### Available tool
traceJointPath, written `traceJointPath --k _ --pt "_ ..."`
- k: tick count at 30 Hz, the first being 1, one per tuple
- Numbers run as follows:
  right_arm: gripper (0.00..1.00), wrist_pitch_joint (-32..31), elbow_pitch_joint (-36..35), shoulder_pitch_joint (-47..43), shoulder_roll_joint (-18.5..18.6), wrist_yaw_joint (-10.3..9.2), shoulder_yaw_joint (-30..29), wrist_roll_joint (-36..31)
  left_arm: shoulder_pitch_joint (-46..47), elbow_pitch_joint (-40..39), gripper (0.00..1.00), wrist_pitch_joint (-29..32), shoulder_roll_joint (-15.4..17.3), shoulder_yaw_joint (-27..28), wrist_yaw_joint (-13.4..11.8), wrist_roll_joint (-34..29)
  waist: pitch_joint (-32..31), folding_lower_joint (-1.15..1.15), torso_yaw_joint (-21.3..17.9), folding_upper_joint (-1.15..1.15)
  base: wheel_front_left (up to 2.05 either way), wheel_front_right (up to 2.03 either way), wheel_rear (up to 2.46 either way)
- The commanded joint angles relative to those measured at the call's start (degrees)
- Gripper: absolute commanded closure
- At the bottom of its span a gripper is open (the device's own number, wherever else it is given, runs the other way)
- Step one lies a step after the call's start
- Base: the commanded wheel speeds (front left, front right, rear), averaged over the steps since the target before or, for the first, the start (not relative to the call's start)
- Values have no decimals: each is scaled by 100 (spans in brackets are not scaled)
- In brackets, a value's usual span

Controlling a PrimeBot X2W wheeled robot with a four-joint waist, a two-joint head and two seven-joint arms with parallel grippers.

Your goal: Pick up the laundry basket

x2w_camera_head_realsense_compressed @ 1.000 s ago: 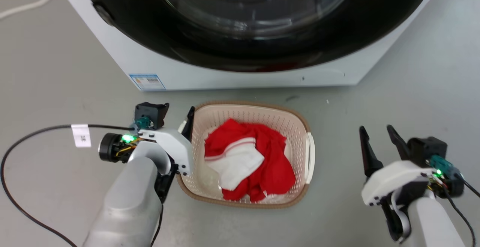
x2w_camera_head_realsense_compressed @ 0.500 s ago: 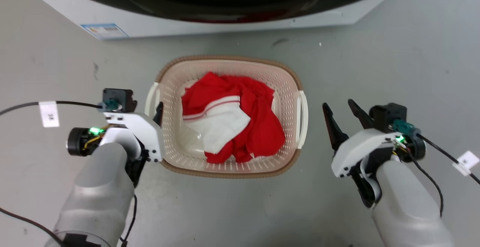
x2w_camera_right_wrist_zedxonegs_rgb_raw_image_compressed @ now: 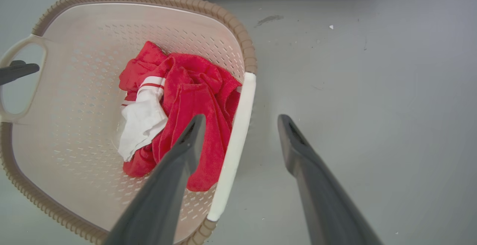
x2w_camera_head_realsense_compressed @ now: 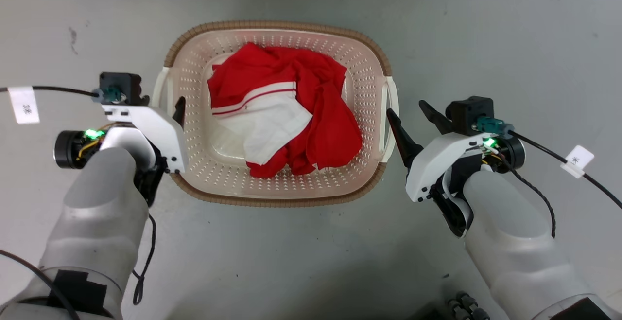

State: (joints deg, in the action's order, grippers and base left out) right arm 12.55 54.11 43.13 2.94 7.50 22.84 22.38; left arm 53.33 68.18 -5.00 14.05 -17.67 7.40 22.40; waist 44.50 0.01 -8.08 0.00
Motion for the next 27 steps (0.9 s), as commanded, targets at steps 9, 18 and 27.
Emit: traceJointPath --k 9,18,27 --pt "0 -259 429 543 -6 -2 841 710 374 24 0 446 309 -347 12 348 463 -1 -84 0 0 0 0" --pt "0 -562 689 894 -6 -2 1451 1367 533 39 0 862 395 -606 12 682 683 -1 -71 0 0 0 0" --pt "100 -711 928 1084 -5 28 2035 1969 455 -84 100 1191 306 -967 1 1120 657 -1 -7 0 0 0 0"
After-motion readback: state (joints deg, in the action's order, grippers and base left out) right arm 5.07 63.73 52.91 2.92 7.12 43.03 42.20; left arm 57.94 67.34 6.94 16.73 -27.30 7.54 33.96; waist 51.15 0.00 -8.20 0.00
